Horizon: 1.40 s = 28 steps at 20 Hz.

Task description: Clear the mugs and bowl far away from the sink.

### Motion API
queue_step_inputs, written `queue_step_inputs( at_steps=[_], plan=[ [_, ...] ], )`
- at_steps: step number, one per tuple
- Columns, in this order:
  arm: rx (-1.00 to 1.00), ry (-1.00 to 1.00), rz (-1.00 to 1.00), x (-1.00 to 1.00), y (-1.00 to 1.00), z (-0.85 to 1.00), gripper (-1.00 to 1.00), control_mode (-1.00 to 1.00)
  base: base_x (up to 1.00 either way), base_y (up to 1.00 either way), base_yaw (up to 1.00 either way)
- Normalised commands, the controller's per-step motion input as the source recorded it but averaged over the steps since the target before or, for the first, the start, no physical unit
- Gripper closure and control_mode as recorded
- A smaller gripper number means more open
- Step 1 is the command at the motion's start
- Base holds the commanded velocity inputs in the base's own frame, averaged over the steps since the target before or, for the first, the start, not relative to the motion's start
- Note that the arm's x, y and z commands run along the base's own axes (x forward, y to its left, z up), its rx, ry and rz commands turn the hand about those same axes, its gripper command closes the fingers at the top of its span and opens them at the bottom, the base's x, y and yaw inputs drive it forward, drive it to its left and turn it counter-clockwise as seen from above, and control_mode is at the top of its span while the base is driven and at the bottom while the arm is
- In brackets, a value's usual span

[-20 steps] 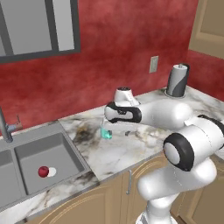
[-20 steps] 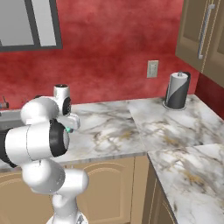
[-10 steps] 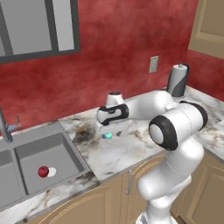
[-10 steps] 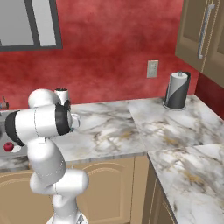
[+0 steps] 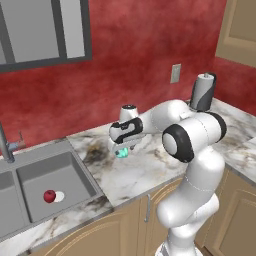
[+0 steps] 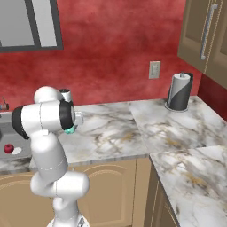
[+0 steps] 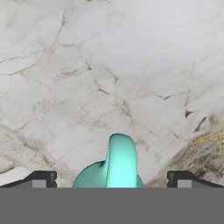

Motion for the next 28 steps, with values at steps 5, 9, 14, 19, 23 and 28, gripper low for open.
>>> queue_step_inputs(
  at_steps=[5,9,14,19,23,28],
  plan=[
    [0.0,-0.13,0.04,0.02,0.0,-0.06,1.0,-1.0,0.0,0.0,0.0],
    [0.0,-0.06,0.0,0.0,0.0,-0.05,1.0,-1.0,0.0,0.0,0.0],
    [0.0,-0.01,0.0,0.0,0.0,-0.02,1.0,-1.0,0.0,0.0,0.0],
    [0.0,0.0,0.0,0.0,-0.01,0.03,1.0,-1.0,0.0,0.0,0.0],
    [0.02,0.0,0.0,0.0,-0.06,0.34,1.0,-1.0,0.0,0.0,0.0],
    [0.03,0.0,0.03,-0.17,-0.05,0.42,1.0,-1.0,0.0,0.0,0.0]
  ],
)
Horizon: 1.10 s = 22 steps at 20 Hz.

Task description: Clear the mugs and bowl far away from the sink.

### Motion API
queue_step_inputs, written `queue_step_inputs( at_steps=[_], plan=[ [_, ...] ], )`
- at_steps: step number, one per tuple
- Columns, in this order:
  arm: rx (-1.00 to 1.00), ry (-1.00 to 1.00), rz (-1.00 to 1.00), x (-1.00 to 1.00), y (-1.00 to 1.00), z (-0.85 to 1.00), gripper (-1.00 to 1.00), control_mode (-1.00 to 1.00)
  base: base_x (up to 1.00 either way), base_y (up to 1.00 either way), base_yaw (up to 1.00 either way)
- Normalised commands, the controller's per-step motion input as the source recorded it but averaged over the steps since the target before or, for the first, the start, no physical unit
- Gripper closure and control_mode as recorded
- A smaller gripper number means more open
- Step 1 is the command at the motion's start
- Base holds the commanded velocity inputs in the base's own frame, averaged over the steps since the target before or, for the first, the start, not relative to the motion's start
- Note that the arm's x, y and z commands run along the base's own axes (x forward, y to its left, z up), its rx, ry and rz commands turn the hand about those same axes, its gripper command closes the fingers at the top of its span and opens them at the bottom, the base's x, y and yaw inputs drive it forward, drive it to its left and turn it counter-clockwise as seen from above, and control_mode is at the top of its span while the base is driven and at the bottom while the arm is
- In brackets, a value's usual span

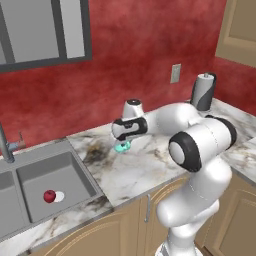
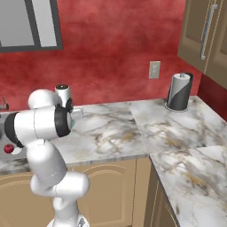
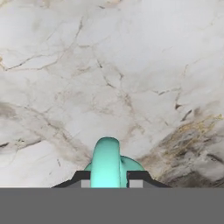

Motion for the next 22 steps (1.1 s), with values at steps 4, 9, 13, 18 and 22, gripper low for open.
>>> queue_step_inputs(
  at_steps=[4,9,13,18,22],
  plan=[
    [0.02,-0.01,0.06,-0.48,-0.05,0.47,1.0,-1.0,0.0,0.0,0.0],
    [0.0,-0.03,0.08,-0.84,0.0,0.27,1.0,-1.0,0.0,0.0,0.0],
    [0.0,-0.02,0.01,-0.86,0.0,0.04,1.0,-1.0,0.0,0.0,0.0],
    [0.0,0.0,0.0,-0.5,0.0,0.0,1.0,1.0,-0.25,0.0,0.0],
    [0.0,0.0,0.0,0.0,0.0,0.0,1.0,1.0,-0.55,0.0,0.13]
  ],
)
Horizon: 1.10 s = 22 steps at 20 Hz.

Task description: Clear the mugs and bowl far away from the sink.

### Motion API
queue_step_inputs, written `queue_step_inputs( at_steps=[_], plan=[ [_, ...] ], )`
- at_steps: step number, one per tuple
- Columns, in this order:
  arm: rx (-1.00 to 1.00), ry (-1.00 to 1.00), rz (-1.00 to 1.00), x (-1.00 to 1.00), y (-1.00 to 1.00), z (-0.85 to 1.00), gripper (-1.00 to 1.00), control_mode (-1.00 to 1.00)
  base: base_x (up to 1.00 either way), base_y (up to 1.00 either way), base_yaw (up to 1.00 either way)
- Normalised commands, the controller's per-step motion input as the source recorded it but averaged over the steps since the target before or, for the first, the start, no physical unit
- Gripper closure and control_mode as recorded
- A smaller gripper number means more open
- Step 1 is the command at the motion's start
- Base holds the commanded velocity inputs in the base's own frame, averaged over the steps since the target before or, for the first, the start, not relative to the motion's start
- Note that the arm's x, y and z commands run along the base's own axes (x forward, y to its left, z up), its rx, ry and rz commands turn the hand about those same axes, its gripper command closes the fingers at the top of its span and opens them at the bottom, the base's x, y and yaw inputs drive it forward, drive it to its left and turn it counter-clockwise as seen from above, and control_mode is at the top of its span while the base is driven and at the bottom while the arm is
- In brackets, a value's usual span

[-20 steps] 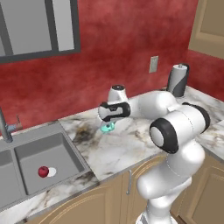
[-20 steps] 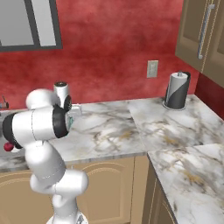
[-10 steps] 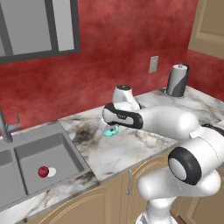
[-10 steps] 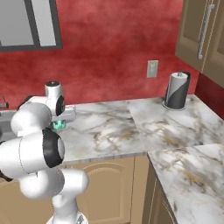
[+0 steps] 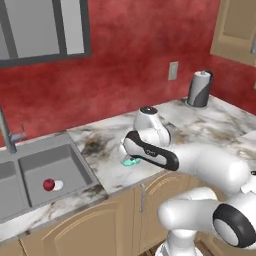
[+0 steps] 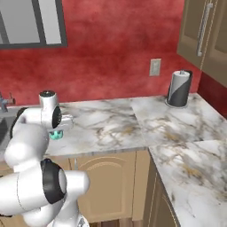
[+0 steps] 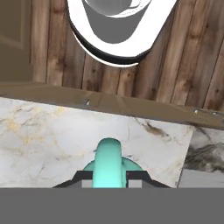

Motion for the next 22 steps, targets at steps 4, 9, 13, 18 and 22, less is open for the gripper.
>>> queue_step_inputs(
  at_steps=[4,9,13,18,22],
  plan=[
    [0.0,0.0,0.0,0.0,0.0,0.0,1.0,1.0,-0.23,0.0,0.59],
    [0.0,0.0,0.0,0.0,0.0,0.0,1.0,1.0,-0.18,0.0,0.77],
    [0.0,0.0,0.0,0.0,0.0,0.0,1.0,1.0,-0.5,0.13,0.78],
    [0.0,0.0,0.0,0.0,0.0,0.0,1.0,1.0,-0.39,0.23,0.76],
    [0.0,0.0,0.0,0.0,0.0,0.0,1.0,1.0,0.0,0.0,0.72]
  ],
)
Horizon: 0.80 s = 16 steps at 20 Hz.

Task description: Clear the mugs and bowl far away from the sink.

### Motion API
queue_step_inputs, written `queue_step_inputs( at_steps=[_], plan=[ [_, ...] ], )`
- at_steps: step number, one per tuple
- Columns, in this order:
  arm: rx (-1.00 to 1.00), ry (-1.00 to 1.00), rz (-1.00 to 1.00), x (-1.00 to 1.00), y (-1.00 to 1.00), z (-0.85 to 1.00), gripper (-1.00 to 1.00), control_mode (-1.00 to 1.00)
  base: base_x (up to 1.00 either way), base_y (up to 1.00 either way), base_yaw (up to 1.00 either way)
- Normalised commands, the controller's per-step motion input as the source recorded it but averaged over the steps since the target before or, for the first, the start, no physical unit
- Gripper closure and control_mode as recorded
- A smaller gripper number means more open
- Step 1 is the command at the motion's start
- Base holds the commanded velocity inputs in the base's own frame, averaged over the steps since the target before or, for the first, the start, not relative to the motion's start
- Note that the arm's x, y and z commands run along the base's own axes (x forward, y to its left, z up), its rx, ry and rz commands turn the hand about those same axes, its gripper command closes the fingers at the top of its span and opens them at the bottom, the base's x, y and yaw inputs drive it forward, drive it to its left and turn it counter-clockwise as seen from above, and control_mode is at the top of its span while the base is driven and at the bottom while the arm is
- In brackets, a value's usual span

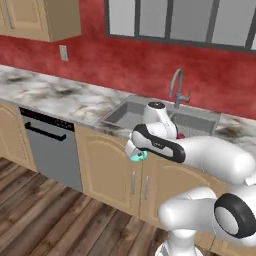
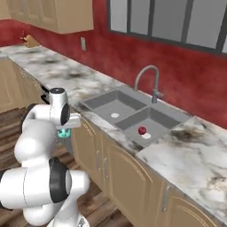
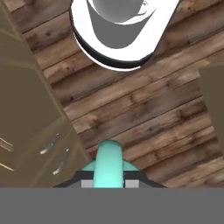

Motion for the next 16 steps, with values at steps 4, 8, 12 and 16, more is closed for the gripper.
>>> queue_step_inputs(
  at_steps=[4,8,12,16],
  plan=[
    [0.0,0.0,0.0,0.0,0.0,0.0,1.0,1.0,0.24,0.0,0.7],
    [0.0,0.0,0.0,0.0,0.0,0.0,1.0,1.0,0.23,0.0,0.7],
    [0.0,0.0,0.0,0.0,0.0,0.0,1.0,1.0,0.32,-0.04,0.69],
    [0.0,0.0,0.0,0.0,0.0,0.0,1.0,1.0,0.52,-0.29,0.65]
  ],
)
